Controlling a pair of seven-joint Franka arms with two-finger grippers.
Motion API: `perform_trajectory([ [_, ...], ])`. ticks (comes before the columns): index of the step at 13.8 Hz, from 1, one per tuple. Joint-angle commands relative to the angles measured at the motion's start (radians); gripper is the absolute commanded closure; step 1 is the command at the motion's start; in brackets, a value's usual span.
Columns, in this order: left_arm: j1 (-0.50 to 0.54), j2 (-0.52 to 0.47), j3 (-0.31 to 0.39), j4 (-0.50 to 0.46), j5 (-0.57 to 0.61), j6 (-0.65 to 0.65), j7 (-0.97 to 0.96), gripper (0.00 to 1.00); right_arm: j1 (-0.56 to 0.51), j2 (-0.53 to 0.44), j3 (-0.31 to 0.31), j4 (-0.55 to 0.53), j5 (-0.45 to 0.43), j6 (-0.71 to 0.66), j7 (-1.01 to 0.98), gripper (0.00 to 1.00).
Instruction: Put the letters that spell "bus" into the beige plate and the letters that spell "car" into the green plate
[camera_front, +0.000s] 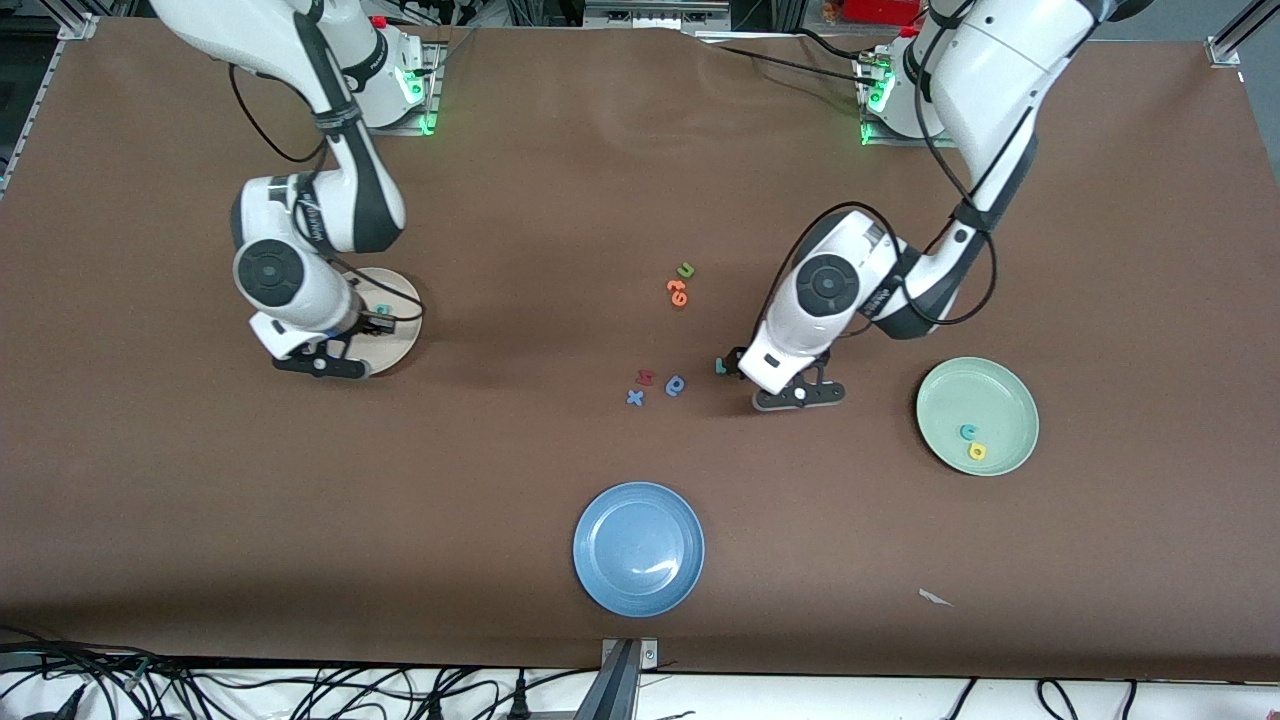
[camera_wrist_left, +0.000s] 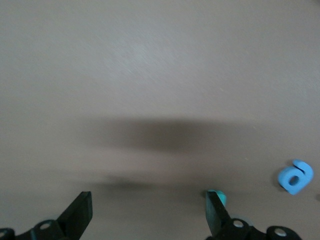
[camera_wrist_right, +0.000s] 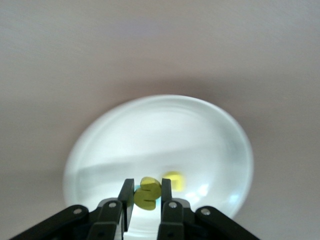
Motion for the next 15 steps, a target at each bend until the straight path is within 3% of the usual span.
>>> perform_trajectory([
  [1, -0.062, 0.066, 0.013, 0.068, -0.008, -0.009, -0.08, 0.02, 0.007, -0.015, -0.006, -0.04, 0.01, 0.036, -0.046, 0.2],
  [2, -0.071, 0.072, 0.012, 0.07, -0.011, -0.009, -0.092, 0.04, 0.007, -0.018, -0.006, -0.035, 0.01, 0.032, -0.048, 0.0],
  [4, -0.08, 0.092, 0.013, 0.086, -0.017, -0.009, -0.105, 0.07, 0.007, -0.034, -0.008, -0.002, 0.01, -0.003, -0.049, 0.0],
  [6, -0.1, 0.127, 0.013, 0.125, -0.015, -0.009, -0.124, 0.11, 0.007, -0.051, -0.008, 0.11, 0.01, -0.16, -0.052, 0.0],
  [9, -0.108, 0.135, 0.013, 0.131, -0.017, -0.009, -0.135, 0.27, 0.009, -0.042, -0.003, 0.351, 0.01, -0.438, -0.052, 0.0],
  [12, -0.116, 0.137, 0.013, 0.132, -0.017, -0.009, -0.154, 0.45, 0.005, -0.047, -0.011, 0.5, 0.007, -0.511, -0.061, 0.0],
  [15, -0.116, 0.137, 0.017, 0.132, -0.014, -0.009, -0.152, 0.63, 0.001, -0.067, -0.043, 0.673, 0.006, -0.753, -0.074, 0.0],
])
